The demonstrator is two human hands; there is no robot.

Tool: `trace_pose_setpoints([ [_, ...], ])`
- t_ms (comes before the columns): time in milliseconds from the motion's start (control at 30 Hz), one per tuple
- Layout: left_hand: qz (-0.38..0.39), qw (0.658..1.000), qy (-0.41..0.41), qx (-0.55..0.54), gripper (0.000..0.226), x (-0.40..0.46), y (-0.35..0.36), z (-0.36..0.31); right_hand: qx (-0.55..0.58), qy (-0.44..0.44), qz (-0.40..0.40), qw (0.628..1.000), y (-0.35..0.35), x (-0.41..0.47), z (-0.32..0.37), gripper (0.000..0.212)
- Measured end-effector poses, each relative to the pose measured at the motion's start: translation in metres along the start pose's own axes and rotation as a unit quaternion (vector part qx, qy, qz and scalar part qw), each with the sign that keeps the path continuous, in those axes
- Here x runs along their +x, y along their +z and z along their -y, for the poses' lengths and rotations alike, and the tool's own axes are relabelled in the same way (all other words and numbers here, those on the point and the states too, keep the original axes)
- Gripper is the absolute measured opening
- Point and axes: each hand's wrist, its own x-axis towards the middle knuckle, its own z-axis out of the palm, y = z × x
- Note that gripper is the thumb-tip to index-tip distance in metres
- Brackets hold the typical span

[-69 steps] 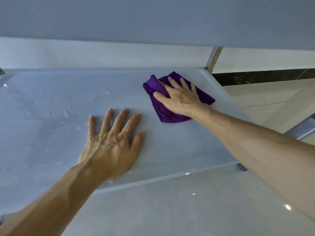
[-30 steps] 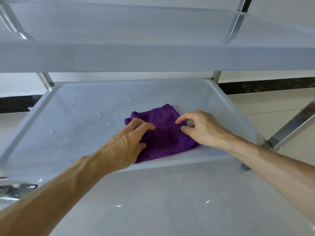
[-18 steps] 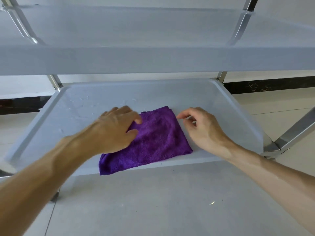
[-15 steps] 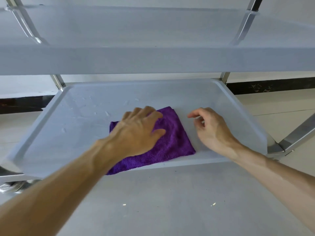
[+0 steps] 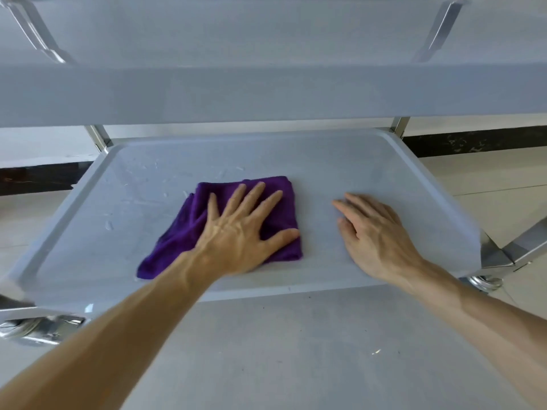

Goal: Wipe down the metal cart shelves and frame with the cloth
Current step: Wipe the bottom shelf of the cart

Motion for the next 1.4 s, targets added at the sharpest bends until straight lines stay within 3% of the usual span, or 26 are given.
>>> trace_pose_setpoints([
  [67, -0.013, 0.999, -0.037, 0.012, 0.091, -0.004, -0.007, 0.034, -0.003, 0.001, 0.004, 1.0, 0.001, 0.001, 0.0, 0.043],
  [167, 0.028, 0.996, -0.083, 0.001, 0.089, -0.01, -0.017, 0.071, -0.03, 0.002, 0.018, 0.999, 0.004, 0.001, 0.0, 0.046],
  [300, 0.064, 0.992, -0.097, -0.04, 0.079, -0.014, -0.019, 0.062, -0.046, 0.026, 0.07, 0.996, 0.007, 0.003, 0.001, 0.053],
  [533, 0.058, 0.998, 0.031, 0.025, 0.093, -0.04, -0.005, -0.029, -0.054, 0.034, 0.09, 0.994, 0.006, 0.005, 0.001, 0.055],
  [667, 0.005, 0.988, 0.112, 0.106, 0.085, -0.058, 0.009, -0.068, -0.044, 0.031, 0.097, 0.994, 0.005, 0.006, -0.002, 0.057],
  [767, -0.076, 0.965, 0.175, 0.179, 0.071, -0.067, 0.009, -0.056, -0.04, 0.029, 0.087, 0.995, 0.005, 0.008, -0.004, 0.054],
  [933, -0.138, 0.934, 0.249, 0.217, 0.061, -0.087, 0.005, 0.011, -0.042, 0.025, 0.083, 0.995, 0.007, 0.01, -0.009, 0.051],
  [1133, -0.128, 0.944, 0.215, 0.217, 0.066, -0.115, -0.011, 0.087, -0.049, 0.036, 0.096, 0.994, 0.011, 0.011, -0.005, 0.052],
  [1400, -0.075, 0.968, 0.145, 0.192, 0.069, -0.077, 0.001, -0.005, -0.056, 0.04, 0.095, 0.993, 0.011, 0.016, 0.0, 0.054],
])
